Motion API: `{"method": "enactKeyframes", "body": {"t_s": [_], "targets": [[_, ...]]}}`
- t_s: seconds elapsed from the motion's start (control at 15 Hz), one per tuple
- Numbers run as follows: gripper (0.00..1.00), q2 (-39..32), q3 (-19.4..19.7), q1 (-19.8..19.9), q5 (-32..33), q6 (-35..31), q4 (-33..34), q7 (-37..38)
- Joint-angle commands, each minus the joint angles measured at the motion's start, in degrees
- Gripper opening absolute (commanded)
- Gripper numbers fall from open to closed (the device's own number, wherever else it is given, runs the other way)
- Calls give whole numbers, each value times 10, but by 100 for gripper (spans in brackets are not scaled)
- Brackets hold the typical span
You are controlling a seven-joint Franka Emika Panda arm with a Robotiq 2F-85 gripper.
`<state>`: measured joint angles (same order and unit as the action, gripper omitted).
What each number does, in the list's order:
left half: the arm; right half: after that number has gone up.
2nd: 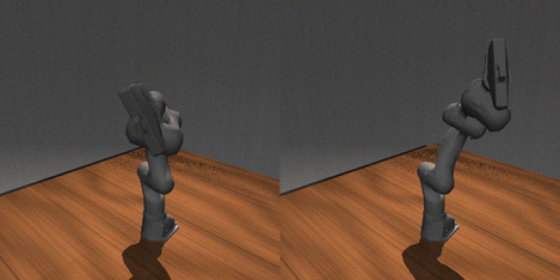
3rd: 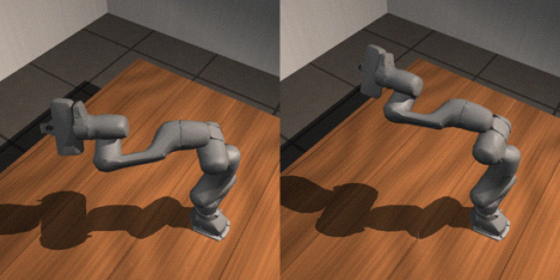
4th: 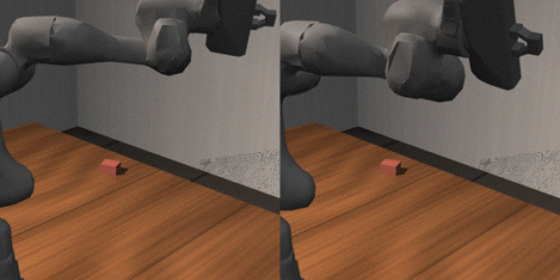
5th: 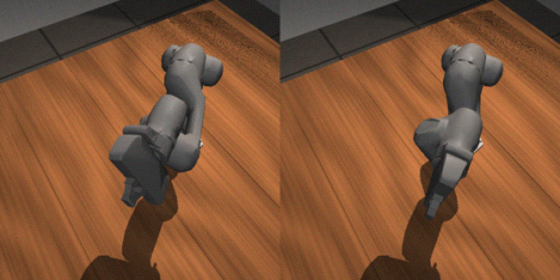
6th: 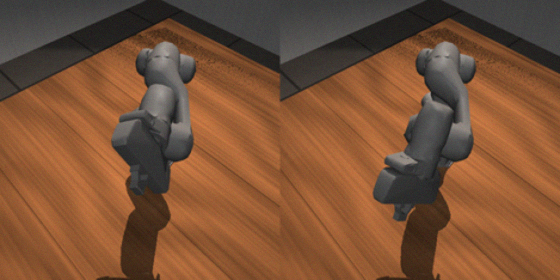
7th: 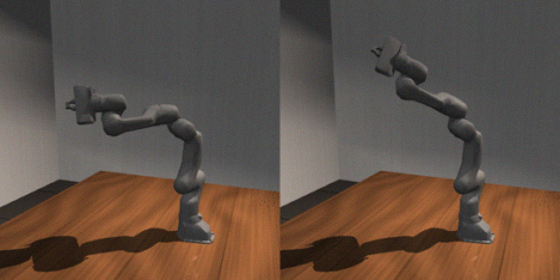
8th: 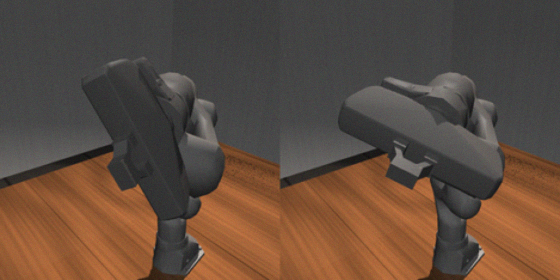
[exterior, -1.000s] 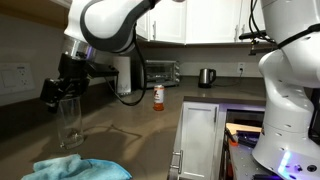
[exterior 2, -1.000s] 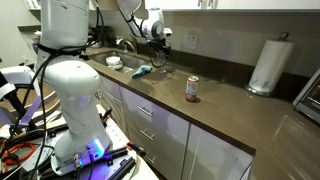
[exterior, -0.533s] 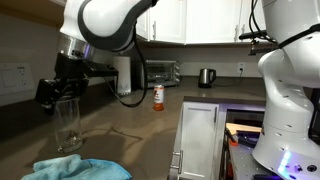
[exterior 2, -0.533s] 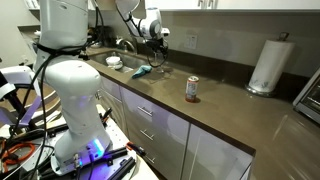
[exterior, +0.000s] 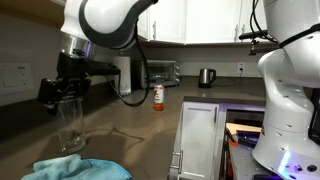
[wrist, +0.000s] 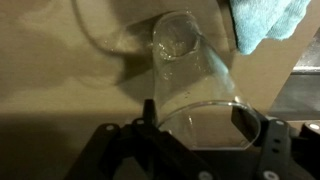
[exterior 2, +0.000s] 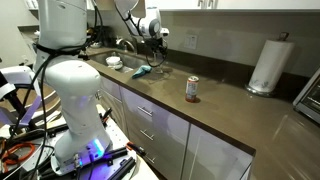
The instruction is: Slide the glass forward
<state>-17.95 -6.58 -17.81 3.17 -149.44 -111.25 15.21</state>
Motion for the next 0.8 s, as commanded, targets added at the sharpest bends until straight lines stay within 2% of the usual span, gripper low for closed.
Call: {"method": "enactKeyframes", "body": {"t_s": [0.0,0.73], "targets": [[71,21,0,-2,8,14,-33,27],[72,49,2,-1,14,20,-71,61]]}}
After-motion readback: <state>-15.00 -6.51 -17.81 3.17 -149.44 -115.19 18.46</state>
